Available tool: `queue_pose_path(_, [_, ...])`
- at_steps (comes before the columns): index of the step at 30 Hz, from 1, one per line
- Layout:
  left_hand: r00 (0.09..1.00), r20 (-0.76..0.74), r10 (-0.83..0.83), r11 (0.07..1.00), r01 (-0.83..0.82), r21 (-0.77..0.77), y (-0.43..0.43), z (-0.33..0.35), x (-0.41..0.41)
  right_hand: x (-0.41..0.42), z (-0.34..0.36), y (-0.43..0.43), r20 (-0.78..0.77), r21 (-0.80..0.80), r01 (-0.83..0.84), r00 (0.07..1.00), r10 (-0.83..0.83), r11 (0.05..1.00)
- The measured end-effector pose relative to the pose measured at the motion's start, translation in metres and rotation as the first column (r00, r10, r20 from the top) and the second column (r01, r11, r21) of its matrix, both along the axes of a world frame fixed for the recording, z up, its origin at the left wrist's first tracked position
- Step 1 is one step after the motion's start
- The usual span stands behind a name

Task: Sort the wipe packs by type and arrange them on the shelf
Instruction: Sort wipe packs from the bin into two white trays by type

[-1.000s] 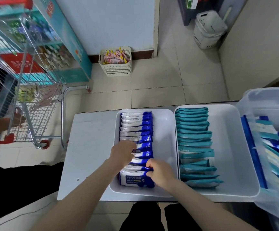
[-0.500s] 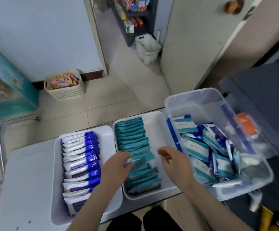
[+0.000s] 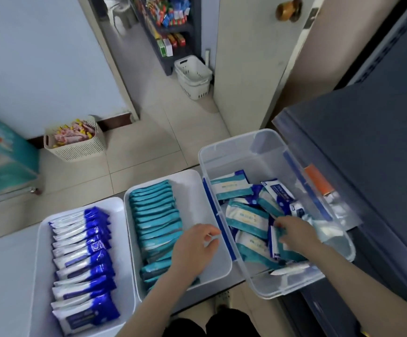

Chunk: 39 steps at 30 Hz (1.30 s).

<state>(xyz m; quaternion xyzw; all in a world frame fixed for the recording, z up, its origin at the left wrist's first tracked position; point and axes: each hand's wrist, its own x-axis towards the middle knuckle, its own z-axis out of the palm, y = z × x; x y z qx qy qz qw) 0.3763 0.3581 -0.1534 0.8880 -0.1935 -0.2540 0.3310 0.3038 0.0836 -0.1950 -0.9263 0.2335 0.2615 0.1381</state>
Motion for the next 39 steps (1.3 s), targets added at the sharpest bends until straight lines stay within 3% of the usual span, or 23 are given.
queue_pose_path(8, [0.994, -0.082, 0.078, 0.992, -0.085, -0.092, -0.039, 0.009, -0.013, 0.015, 0.022, -0.012, 0.102, 0.048, -0.035, 0.994, 0.030, 0.998])
queue_pose_path(11, [0.971, -0.215, 0.104, 0.973, -0.144, -0.182, -0.062, 0.017, -0.018, 0.026, 0.037, -0.001, 0.204, 0.231, -0.079, 0.978, 0.031, 0.970])
queue_pose_path(13, [0.961, -0.265, 0.083, 0.978, -0.130, -0.164, -0.078, 0.021, -0.019, 0.038, 0.053, 0.014, 0.294, 0.374, -0.134, 0.956, 0.020, 0.917])
queue_pose_path(16, [0.998, -0.042, 0.054, 0.999, -0.054, 0.003, -0.089, 0.022, -0.011, 0.060, 0.067, 0.028, 0.352, 0.499, -0.185, 0.936, -0.003, 0.846])
queue_pose_path(21, [0.953, -0.053, 0.299, 0.952, -0.302, -0.056, -0.077, 0.020, 0.009, 0.099, 0.048, 0.029, 0.320, 0.697, -0.052, 0.915, -0.246, 0.715])
queue_pose_path(24, [0.769, -0.303, 0.563, 0.761, -0.625, -0.175, -0.059, 0.026, 0.016, 0.131, 0.012, 0.019, 0.327, 0.470, -0.061, 0.939, -0.109, 0.880])
queue_pose_path(26, [0.577, -0.535, 0.617, 0.572, -0.796, -0.199, -0.047, 0.031, 0.016, 0.149, -0.005, 0.016, 0.253, 0.358, -0.130, 0.967, 0.038, 0.925])
queue_pose_path(27, [0.524, -0.572, 0.631, 0.522, -0.832, -0.186, -0.042, 0.033, 0.016, 0.157, -0.014, 0.016, 0.229, 0.330, -0.169, 0.969, 0.096, 0.929])
queue_pose_path(31, [0.448, -0.592, 0.670, 0.450, -0.879, -0.155, -0.029, 0.032, 0.012, 0.173, -0.041, 0.019, 0.171, 0.212, -0.328, 0.940, 0.295, 0.920])
queue_pose_path(35, [0.399, -0.598, 0.695, 0.405, -0.905, -0.134, -0.021, 0.027, 0.009, 0.173, -0.049, 0.021, 0.185, -0.033, -0.435, 0.882, 0.433, 0.900])
queue_pose_path(39, [0.354, -0.612, 0.707, 0.344, -0.928, -0.140, -0.018, 0.023, 0.009, 0.157, -0.033, 0.012, 0.339, 0.095, -0.336, 0.896, 0.287, 0.937])
